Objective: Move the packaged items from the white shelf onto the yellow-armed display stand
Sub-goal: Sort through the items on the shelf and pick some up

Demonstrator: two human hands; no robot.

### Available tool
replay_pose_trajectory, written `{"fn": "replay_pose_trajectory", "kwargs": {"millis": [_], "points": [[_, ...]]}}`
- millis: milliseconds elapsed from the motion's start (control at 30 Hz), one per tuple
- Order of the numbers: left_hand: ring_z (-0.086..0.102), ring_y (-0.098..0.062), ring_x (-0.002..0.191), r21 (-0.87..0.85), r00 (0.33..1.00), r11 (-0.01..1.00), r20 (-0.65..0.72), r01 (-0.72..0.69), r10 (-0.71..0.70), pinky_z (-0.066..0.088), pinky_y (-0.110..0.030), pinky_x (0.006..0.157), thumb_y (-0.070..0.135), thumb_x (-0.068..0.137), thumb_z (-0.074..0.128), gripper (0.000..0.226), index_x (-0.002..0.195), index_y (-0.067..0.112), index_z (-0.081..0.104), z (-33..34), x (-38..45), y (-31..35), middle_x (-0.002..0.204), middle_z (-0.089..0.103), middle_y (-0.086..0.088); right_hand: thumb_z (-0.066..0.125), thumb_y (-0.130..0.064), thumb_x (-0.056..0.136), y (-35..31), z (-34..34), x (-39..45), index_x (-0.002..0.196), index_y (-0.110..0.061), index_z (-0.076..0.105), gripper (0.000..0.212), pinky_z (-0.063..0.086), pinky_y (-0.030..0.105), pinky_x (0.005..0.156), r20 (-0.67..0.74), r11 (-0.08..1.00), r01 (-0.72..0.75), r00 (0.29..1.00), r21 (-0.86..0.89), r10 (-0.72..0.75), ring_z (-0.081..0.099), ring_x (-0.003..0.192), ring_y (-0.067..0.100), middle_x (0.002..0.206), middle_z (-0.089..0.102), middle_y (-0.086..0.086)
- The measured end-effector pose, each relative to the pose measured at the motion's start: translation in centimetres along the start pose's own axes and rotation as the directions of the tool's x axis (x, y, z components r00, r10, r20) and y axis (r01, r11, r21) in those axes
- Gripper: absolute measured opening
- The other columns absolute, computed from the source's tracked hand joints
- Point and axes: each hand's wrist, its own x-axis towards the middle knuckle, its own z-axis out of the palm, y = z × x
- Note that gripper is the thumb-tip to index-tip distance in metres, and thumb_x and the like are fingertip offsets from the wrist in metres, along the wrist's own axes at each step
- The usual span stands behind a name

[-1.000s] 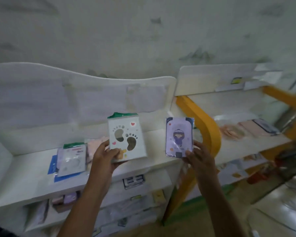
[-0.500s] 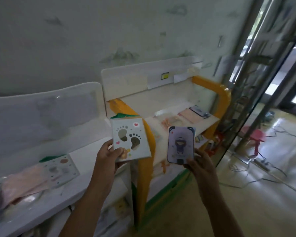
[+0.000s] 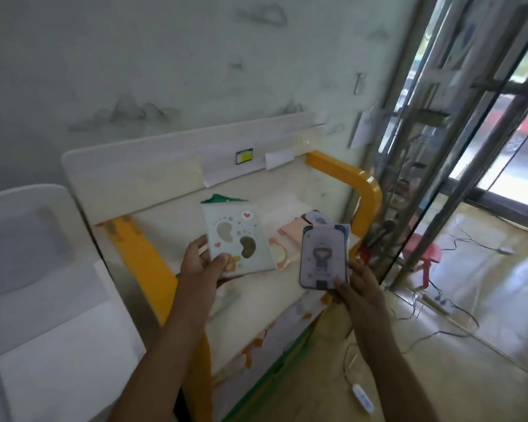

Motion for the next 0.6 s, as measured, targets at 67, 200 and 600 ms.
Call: {"fn": "replay_pose_trajectory", "kwargs": {"millis": [67, 200, 600], "points": [[0.070, -0.016, 0.092, 0.017, 1.000, 1.000, -0.023, 0.016, -0.016, 0.060, -0.032, 0.079, -0.001, 0.095, 0.054, 0.039, 0.128, 0.018, 0.047, 1.3, 1.4, -0.4, 0.106, 0.067, 0.002, 0.061, -0.008, 0.093, 0.5, -0.5, 1.8, 0.125, -0.009, 0.055, 0.032, 0.060, 0.045, 0.082, -0.001, 1.000, 0.000, 1.000, -0.011, 0.000, 0.071, 0.097, 0.028, 0.107, 0.073, 0.011], [0.067, -0.021, 0.100, 0.022, 0.996, 0.999, -0.072, 0.045, -0.043, 0.058, -0.034, 0.079, -0.003, 0.092, 0.056, 0.042, 0.128, 0.018, 0.046, 2.9, 3.4, -1.3, 0.114, 0.064, -0.003, 0.061, -0.013, 0.095, 1.8, -1.3, 5.2, 0.121, -0.016, 0.059, 0.026, 0.059, 0.049, 0.082, 0.045, 0.999, -0.032, 0.998, -0.022, 0.033, 0.069, 0.099, 0.029, 0.109, 0.069, 0.010], [0.066, -0.025, 0.104, 0.045, 0.906, 0.999, -0.422, -0.013, 0.031, 0.061, -0.031, 0.069, -0.005, 0.089, 0.057, 0.050, 0.136, 0.009, 0.047, 4.8, 6.6, -6.4, 0.126, 0.061, -0.009, 0.065, 0.001, 0.090, 5.0, 0.8, 18.4, 0.120, 0.000, 0.061, 0.030, 0.059, 0.027, 0.069, 0.409, 0.999, -0.012, 0.912, -0.046, 0.030, 0.071, 0.091, 0.022, 0.108, 0.068, 0.017]]}}
